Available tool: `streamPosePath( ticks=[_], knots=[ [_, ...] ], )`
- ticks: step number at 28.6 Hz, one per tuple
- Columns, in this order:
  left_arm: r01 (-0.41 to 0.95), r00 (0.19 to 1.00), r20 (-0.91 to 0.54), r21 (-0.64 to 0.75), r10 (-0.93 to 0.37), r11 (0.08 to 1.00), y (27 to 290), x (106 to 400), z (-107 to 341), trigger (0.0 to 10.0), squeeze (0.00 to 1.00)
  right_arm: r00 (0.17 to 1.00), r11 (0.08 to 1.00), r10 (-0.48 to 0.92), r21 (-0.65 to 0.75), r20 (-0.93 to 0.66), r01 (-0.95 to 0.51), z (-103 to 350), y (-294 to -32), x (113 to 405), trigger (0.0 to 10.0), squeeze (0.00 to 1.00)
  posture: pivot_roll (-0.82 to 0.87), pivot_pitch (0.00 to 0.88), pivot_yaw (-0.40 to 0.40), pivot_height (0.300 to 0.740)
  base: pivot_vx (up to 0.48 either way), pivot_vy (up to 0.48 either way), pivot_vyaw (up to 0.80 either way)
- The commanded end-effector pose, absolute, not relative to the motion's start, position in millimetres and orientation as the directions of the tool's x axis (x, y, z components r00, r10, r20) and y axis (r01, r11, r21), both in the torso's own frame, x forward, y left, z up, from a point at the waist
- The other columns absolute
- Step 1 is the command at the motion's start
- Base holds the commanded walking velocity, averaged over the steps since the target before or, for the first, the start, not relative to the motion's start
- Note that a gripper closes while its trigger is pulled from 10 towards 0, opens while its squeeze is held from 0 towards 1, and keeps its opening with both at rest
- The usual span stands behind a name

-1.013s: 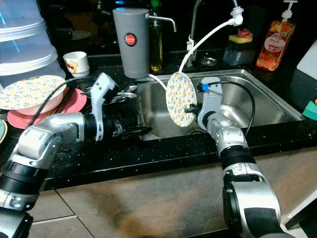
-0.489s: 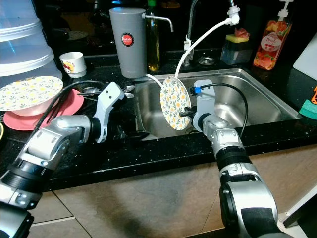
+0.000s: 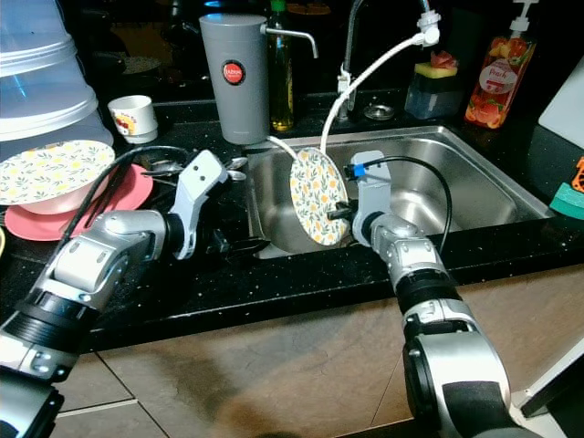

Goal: Kitchen organization

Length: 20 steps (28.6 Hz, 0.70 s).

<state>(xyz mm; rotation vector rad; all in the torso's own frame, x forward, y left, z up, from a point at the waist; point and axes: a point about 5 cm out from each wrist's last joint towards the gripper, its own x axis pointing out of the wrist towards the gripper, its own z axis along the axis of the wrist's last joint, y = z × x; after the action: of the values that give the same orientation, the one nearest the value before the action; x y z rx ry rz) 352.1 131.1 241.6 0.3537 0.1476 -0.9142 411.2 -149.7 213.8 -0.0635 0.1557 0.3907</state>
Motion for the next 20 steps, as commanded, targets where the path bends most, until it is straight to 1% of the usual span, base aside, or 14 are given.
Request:
streamPosePath(
  ticks=[1,8,9,10,11,16,17,18,20],
  knots=[
    [0.802,0.597,-0.302,0.242,-0.744,0.545,128.8,352.4,235.6,10.0,0.00,0.906,0.916,0.388,-0.037,-0.170,-0.399,214.3,-144.5,411.8,10.0,0.00,-0.01,0.071,0.002,0.740,0.000,0.000,0.00],
    [0.789,0.615,-0.302,0.240,-0.728,0.566,132.7,354.0,234.2,10.0,0.00,0.904,0.914,0.393,-0.040,-0.169,-0.404,216.3,-142.8,412.6,10.0,0.01,-0.01,0.072,-0.002,0.740,0.000,0.000,0.00],
    [0.787,0.617,-0.302,0.241,-0.727,0.568,133.1,354.2,234.2,10.0,0.00,0.904,0.914,0.393,-0.040,-0.170,-0.405,216.4,-142.7,412.7,10.0,0.10,-0.02,0.072,-0.003,0.740,0.000,0.000,0.00],
    [0.784,0.621,-0.301,0.241,-0.724,0.572,133.5,354.5,234.3,10.0,0.00,0.904,0.914,0.392,-0.041,-0.170,-0.404,216.5,-142.7,412.8,10.0,0.81,-0.02,0.072,-0.003,0.740,0.000,0.000,0.00],
    [0.782,0.624,-0.300,0.243,-0.722,0.574,134.0,354.8,234.4,10.0,0.00,0.903,0.913,0.393,-0.042,-0.171,-0.405,216.4,-142.7,412.7,10.0,1.00,-0.02,0.072,-0.003,0.740,0.000,0.000,0.00],
    [0.764,0.645,-0.299,0.258,-0.703,0.591,137.3,356.5,235.4,10.0,0.00,0.911,0.919,0.378,-0.051,-0.164,-0.390,217.0,-144.1,412.9,10.0,1.00,-0.02,0.069,-0.003,0.740,0.000,0.000,0.00],
    [0.753,0.658,-0.296,0.259,-0.692,0.605,139.1,357.8,236.6,10.0,0.00,0.917,0.923,0.367,-0.059,-0.154,-0.380,218.2,-145.2,413.1,10.0,0.00,-0.02,0.068,-0.004,0.740,0.000,0.000,0.00],
    [0.738,0.675,-0.292,0.252,-0.677,0.626,141.6,359.6,238.4,10.0,0.00,0.922,0.927,0.359,-0.057,-0.142,-0.370,220.0,-146.3,413.4,10.0,0.00,-0.02,0.068,-0.004,0.740,0.000,0.000,0.00],
    [0.730,0.683,-0.291,0.245,-0.670,0.638,143.4,360.6,240.1,10.0,0.00,0.925,0.929,0.356,-0.055,-0.135,-0.365,221.4,-146.9,413.6,10.0,0.00,-0.02,0.068,-0.004,0.740,0.000,0.000,0.00]
  ],
)
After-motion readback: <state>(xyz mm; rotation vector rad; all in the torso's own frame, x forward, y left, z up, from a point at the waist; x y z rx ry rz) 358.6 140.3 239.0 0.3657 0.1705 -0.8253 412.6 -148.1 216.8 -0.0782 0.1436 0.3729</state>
